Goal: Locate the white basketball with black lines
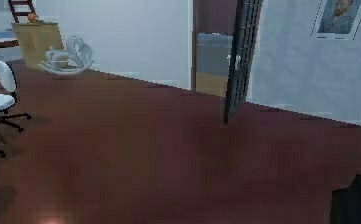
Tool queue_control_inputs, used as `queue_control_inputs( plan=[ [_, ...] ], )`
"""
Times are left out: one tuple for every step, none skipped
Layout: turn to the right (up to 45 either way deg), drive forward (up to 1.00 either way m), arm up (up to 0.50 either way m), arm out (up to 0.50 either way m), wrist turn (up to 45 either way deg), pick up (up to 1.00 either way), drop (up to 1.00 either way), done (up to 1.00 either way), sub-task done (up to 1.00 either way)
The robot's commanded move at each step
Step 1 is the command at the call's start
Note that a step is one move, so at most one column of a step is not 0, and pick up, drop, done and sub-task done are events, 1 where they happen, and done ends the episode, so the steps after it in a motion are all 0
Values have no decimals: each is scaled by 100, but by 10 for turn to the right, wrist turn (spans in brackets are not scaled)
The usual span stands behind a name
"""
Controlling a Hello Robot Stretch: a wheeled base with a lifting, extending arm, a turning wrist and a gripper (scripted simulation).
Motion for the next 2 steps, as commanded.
queue_control_inputs(
  plan=[
    [-300,0,0,0,0,0,0,0,0],
    [0,100,0,0,0,0,0,0,0]
  ],
)
